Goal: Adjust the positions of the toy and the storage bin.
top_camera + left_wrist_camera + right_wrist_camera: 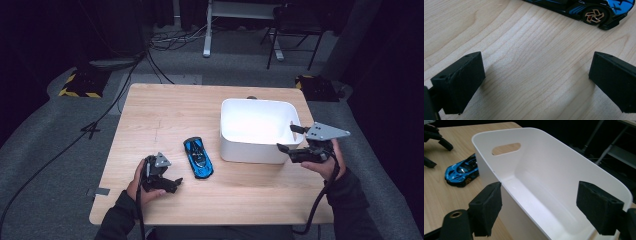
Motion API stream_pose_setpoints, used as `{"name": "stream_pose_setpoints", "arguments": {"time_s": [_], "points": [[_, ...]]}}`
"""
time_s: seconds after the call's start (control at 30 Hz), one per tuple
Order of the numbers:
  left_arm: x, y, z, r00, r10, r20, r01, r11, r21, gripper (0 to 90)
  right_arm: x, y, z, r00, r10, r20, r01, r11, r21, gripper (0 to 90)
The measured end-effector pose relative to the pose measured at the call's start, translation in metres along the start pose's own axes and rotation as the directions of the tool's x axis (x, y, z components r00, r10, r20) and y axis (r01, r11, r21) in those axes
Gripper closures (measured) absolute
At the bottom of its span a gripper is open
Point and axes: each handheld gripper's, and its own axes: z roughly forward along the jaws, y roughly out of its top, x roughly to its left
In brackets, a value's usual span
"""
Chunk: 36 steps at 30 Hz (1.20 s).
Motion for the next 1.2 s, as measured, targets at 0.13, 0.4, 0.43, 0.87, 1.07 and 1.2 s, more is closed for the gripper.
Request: {"name": "stream_pose_setpoints", "arguments": {"time_s": [0.13, 0.4, 0.43, 0.87, 1.07, 1.2], "points": [[0.0, 0.0, 0.0, 1.0, 0.0, 0.0, 0.0, 1.0, 0.0, 0.6, -0.009, -0.016, -0.01, 0.9984, 0.022, 0.052, -0.023, 1.0, 0.015, 18.6], [0.0, 0.0, 0.0, 1.0, 0.001, 0.0, -0.001, 1.0, 0.0, 0.6, -0.018, -0.044, -0.014, 0.992, 0.111, 0.06, -0.112, 0.994, -0.001, 17.5], [0.0, 0.0, 0.0, 1.0, 0.0, 0.0, 0.0, 1.0, 0.0, 0.6, -0.019, -0.048, -0.013, 0.9917, 0.117, 0.055, -0.117, 0.993, 0.004, 17.4], [0.0, 0.0, 0.0, 1.0, -0.002, 0.003, 0.002, 1.0, 0.0, 0.6, -0.022, -0.076, 0.03, 0.9818, 0.189, 0.02, -0.19, 0.977, 0.095, 9.1], [0.0, 0.0, 0.0, 1.0, -0.002, 0.004, 0.002, 1.0, 0.0, 0.6, -0.021, -0.076, 0.04, 0.9826, 0.185, 0.017, -0.186, 0.98, 0.074, 7.8], [0.0, 0.0, 0.0, 1.0, -0.002, 0.004, 0.002, 1.0, -0.001, 0.6, -0.018, -0.074, 0.047, 0.9841, 0.177, 0.013, -0.178, 0.982, 0.063, 9.2]]}}
